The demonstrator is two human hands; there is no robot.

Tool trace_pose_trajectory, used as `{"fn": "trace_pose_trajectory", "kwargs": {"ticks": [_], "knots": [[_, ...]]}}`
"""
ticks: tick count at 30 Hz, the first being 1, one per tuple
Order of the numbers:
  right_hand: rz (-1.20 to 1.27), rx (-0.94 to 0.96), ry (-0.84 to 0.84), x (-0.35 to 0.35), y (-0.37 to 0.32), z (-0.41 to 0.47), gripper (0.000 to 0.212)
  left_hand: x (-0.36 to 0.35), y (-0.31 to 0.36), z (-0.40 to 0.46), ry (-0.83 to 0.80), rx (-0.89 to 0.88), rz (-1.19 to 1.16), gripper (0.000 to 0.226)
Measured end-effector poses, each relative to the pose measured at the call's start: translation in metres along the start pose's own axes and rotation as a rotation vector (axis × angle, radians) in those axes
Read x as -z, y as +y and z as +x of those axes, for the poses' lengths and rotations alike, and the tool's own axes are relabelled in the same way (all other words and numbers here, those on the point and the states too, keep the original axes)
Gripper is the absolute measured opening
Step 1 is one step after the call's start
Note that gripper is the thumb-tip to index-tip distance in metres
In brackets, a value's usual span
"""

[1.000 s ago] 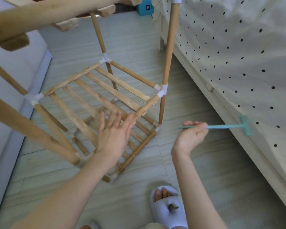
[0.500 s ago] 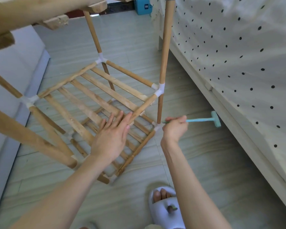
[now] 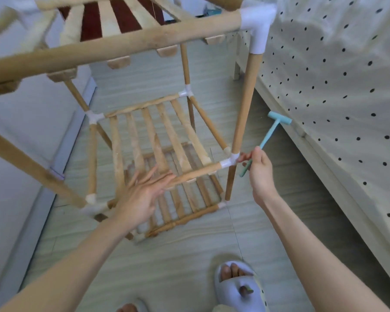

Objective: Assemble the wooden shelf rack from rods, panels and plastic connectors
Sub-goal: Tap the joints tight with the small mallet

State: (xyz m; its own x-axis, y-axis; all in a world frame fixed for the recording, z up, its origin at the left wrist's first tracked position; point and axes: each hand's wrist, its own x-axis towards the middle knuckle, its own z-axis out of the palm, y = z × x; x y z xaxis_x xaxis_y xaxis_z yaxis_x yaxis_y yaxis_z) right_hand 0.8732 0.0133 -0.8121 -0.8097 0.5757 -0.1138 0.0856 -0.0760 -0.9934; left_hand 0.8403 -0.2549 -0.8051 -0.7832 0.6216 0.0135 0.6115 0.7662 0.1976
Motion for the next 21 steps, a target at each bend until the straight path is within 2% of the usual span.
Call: {"fn": "trace_pose_trajectory", "kwargs": {"ticks": [4, 8, 11, 13, 16, 18, 20, 21], "knots": [[0.038, 0.000, -0.164, -0.005, -0.015, -0.005, 0.036, 0.010, -0.027, -0.019, 0.093, 0.270, 0.097, 0.072], [-0.153, 0.024, -0.369, -0.022, -0.017, -0.019, 0.039, 0.016, -0.051, -0.032, 0.098, 0.563, 0.070, 0.066], [-0.349, 0.127, -0.428, -0.047, -0.013, -0.021, 0.036, 0.013, -0.046, -0.039, 0.100, 0.653, 0.036, 0.064], [-0.468, 0.230, -0.439, -0.067, -0.013, -0.018, 0.035, 0.010, -0.032, -0.049, 0.139, 0.656, 0.069, 0.053], [-0.719, 0.419, -0.542, -0.090, -0.011, -0.011, 0.040, 0.007, -0.014, -0.068, 0.192, 0.532, 0.138, 0.029], [-0.879, 0.503, -0.619, -0.096, -0.002, -0.007, 0.040, 0.010, -0.003, -0.079, 0.212, 0.239, 0.117, 0.027], [-0.931, 0.524, -0.607, -0.098, 0.005, -0.008, 0.039, 0.013, 0.007, -0.084, 0.174, -0.090, 0.170, 0.033], [-0.940, 0.522, -0.586, -0.098, 0.007, -0.010, 0.038, 0.014, 0.013, -0.082, 0.150, -0.200, 0.204, 0.034]]}}
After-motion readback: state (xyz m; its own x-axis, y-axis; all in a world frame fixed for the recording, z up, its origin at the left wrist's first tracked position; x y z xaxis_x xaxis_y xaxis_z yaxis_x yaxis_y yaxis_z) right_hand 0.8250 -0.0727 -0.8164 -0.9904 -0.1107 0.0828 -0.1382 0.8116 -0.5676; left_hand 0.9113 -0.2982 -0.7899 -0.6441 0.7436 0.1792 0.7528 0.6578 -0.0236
